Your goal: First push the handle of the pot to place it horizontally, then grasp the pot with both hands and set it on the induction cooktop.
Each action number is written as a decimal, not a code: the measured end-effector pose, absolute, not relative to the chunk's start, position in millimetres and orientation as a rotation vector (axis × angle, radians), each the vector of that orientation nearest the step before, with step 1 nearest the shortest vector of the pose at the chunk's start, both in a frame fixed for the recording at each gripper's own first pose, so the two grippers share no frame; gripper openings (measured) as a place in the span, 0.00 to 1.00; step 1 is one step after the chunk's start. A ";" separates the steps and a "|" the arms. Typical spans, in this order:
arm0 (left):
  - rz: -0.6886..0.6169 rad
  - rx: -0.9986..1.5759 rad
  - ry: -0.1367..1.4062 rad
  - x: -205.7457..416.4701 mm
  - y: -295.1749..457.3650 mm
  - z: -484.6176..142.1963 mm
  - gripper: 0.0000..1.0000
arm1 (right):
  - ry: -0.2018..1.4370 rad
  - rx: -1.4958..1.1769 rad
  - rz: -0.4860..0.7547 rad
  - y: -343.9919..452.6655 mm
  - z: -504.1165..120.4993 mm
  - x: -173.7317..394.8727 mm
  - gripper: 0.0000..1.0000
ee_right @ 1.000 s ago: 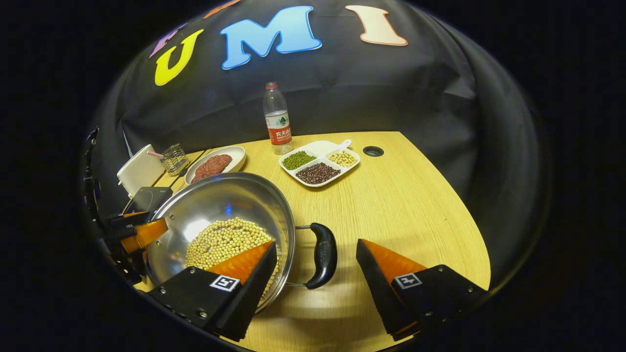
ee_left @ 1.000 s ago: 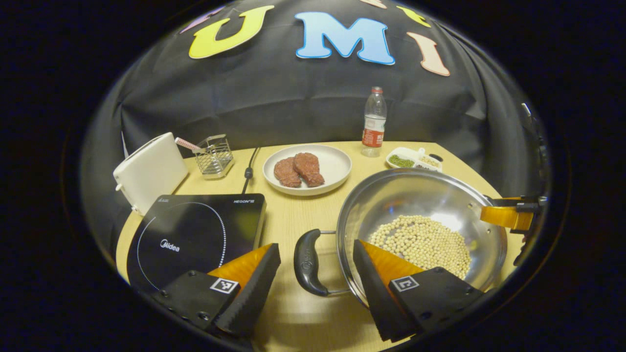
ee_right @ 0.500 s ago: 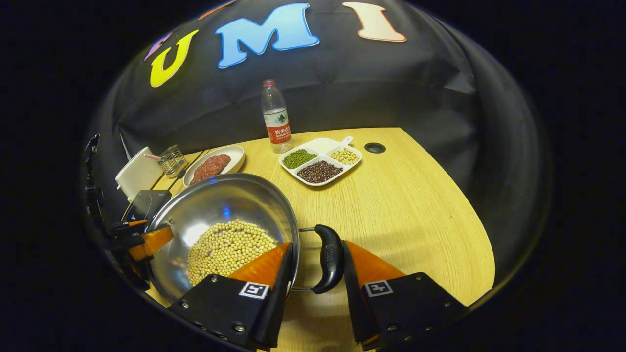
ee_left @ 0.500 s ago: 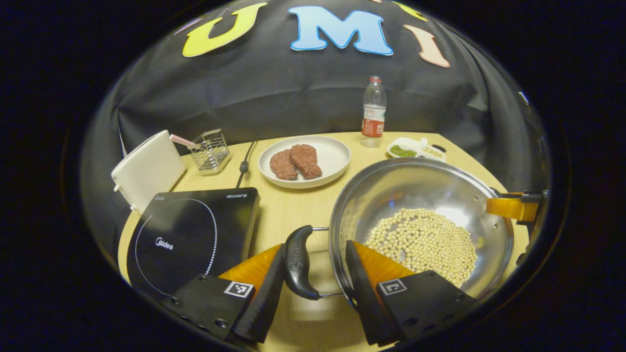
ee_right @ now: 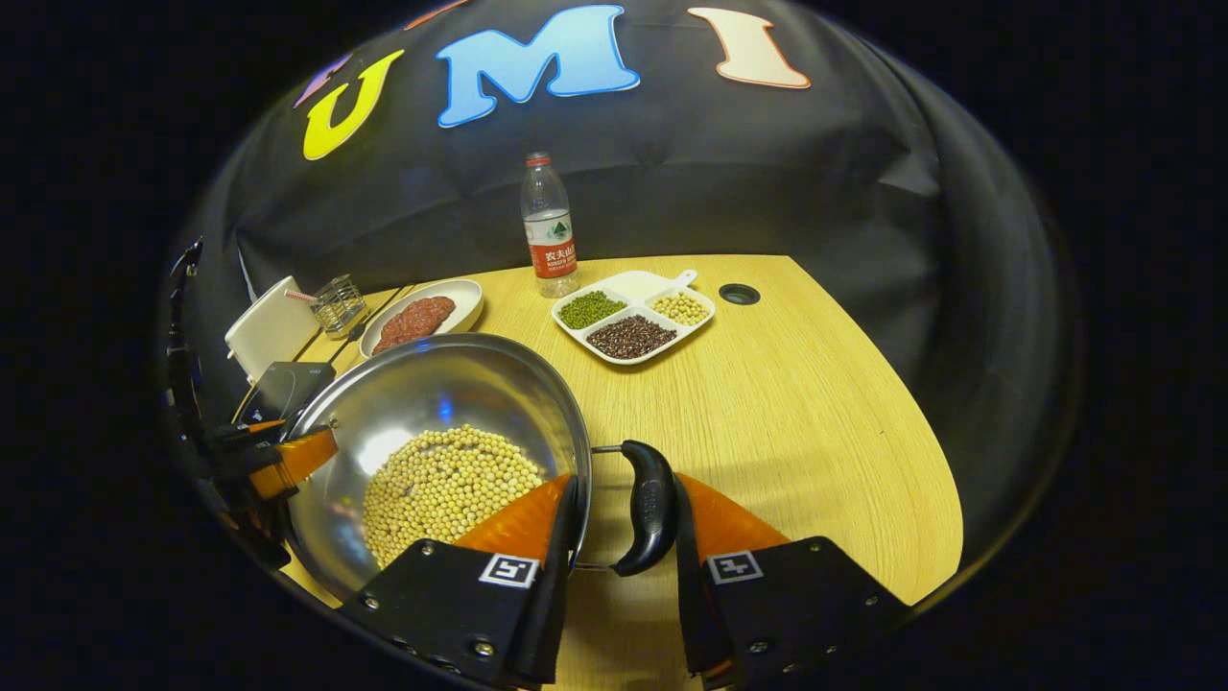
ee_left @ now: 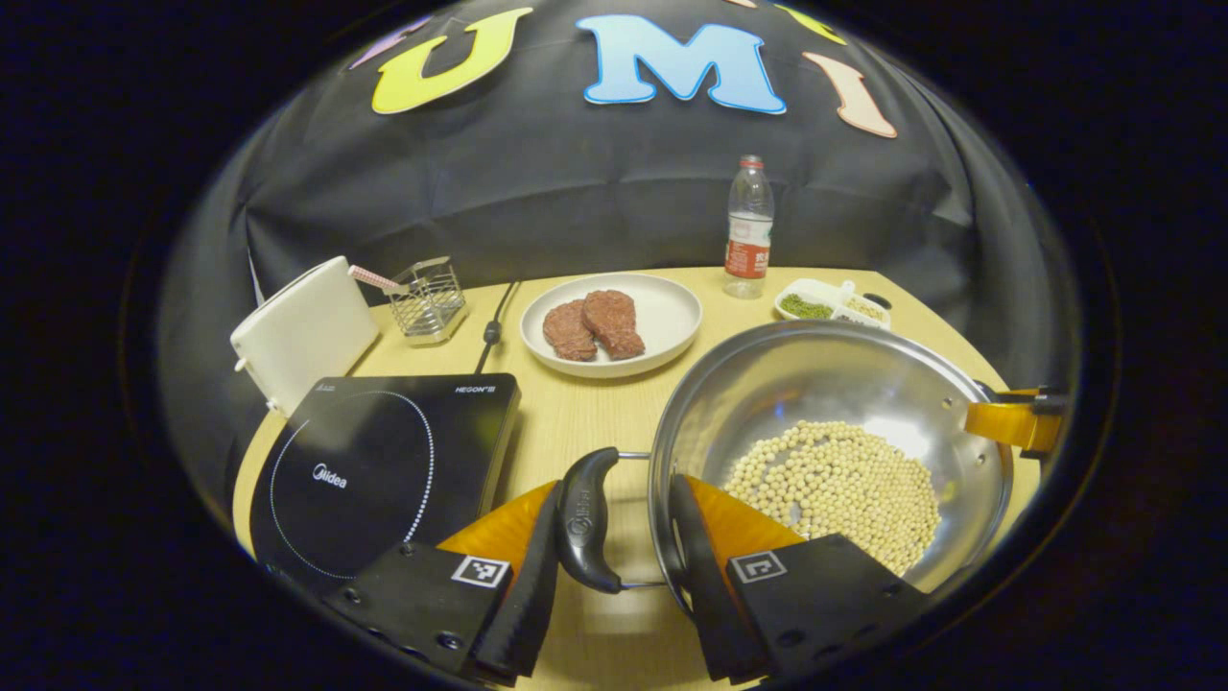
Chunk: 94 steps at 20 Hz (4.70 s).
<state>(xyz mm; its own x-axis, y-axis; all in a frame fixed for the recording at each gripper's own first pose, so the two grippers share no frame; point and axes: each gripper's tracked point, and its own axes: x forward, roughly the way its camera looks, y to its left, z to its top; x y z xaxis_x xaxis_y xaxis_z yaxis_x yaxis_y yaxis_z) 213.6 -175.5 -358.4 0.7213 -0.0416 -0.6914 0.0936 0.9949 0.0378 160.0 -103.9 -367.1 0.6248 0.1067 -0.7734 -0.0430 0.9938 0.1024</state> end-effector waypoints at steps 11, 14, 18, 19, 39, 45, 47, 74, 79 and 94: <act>-0.067 0.046 0.709 197.8 -159.0 -312.7 0.66 | 0.857 0.078 0.104 -90.3 -329.7 149.7 0.49; -0.072 0.023 0.687 194.6 -144.1 -298.4 0.68 | 0.832 0.059 0.103 -78.8 -309.8 147.9 0.49; -0.086 0.013 0.666 194.8 -116.3 -283.0 0.68 | 0.809 0.057 0.084 -53.9 -292.3 143.2 0.49; -0.088 0.011 0.661 195.3 -108.2 -278.5 0.68 | 0.806 0.058 0.083 -46.4 -289.1 141.9 0.49; -0.043 -0.020 0.649 180.4 76.4 -265.7 0.64 | 0.796 0.053 0.141 118.7 -271.6 132.8 0.49; -0.033 -0.020 0.655 186.7 133.4 -270.9 0.68 | 0.793 0.057 0.152 169.3 -276.8 139.0 0.49; -0.026 -0.022 0.659 190.9 150.5 -275.2 0.68 | 0.792 0.057 0.157 187.1 -278.6 142.7 0.49; 0.079 0.021 0.513 220.0 216.5 -253.3 0.94 | 0.618 0.080 0.107 204.5 -243.3 167.6 0.97; 0.022 0.049 0.361 217.6 152.9 -184.1 0.99 | 0.497 0.053 0.089 154.1 -198.7 161.9 0.97; -0.033 -0.020 0.135 103.7 -78.7 -49.0 0.99 | 0.254 0.046 0.091 -34.5 -78.7 70.3 0.97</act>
